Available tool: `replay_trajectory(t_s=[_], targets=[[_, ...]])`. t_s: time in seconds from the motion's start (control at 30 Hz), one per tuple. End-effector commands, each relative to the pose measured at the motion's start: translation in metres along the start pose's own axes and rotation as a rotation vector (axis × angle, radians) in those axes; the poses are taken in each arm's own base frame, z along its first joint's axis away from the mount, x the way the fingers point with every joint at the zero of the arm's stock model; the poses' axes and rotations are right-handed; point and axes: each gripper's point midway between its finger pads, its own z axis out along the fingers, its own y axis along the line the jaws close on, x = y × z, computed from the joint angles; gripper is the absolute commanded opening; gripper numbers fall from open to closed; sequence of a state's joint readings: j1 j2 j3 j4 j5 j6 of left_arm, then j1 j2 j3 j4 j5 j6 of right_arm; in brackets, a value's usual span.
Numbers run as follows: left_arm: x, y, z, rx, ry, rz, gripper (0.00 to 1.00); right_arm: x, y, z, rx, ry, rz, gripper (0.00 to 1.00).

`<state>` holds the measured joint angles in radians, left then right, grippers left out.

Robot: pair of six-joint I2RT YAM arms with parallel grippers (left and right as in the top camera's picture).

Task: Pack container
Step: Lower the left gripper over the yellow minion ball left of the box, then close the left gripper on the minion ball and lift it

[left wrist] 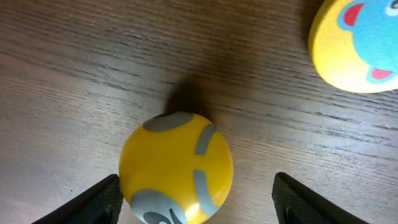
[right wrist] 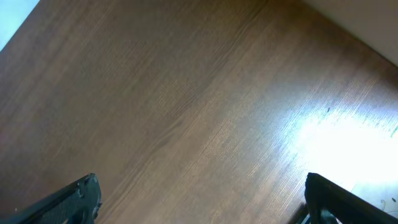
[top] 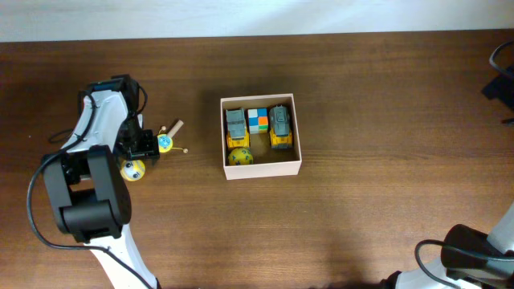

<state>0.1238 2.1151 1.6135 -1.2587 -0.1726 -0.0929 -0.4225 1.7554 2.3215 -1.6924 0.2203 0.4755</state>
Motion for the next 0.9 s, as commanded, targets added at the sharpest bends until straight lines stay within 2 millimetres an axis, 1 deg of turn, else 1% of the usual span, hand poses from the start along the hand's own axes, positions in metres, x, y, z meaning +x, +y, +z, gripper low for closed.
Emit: replay_trajectory(t_s=[0.0, 0.13, 0.37, 0.5, 0.57, 0.63, 0.67, 0.8, 0.87], targets=[[0.003, 0.002, -0.002, 0.021, -0.003, 0.006, 0.79, 0.0, -0.004, 0.003, 0.022, 0.004, 0.012, 0.99], [0.005, 0.001, 0.003, 0.02, 0.003, 0.007, 0.79, 0.0, -0.004, 0.003, 0.022, 0.004, 0.012, 0.99], [0.009, -0.002, 0.021, 0.02, 0.012, 0.009, 0.78, 0.0, -0.004, 0.003, 0.022, 0.004, 0.012, 0.99], [0.009, -0.002, 0.022, 0.02, 0.011, 0.008, 0.74, 0.0, -0.004, 0.003, 0.022, 0.004, 0.012, 0.99], [0.009, -0.003, 0.022, 0.028, 0.009, 0.008, 0.7, 0.0, -0.004, 0.003, 0.022, 0.004, 0.012, 0.99], [0.008, -0.006, 0.022, 0.046, 0.008, 0.008, 0.63, 0.0, -0.004, 0.003, 0.022, 0.004, 0.012, 0.99], [0.008, -0.007, 0.022, 0.051, 0.006, 0.007, 0.57, 0.0, -0.004, 0.003, 0.022, 0.004, 0.012, 0.99], [0.006, -0.008, 0.022, 0.056, -0.002, 0.006, 0.43, 0.0, -0.004, 0.003, 0.022, 0.004, 0.013, 0.99], [0.006, -0.008, 0.022, 0.056, -0.002, 0.005, 0.42, 0.0, -0.004, 0.003, 0.022, 0.004, 0.012, 0.99]])
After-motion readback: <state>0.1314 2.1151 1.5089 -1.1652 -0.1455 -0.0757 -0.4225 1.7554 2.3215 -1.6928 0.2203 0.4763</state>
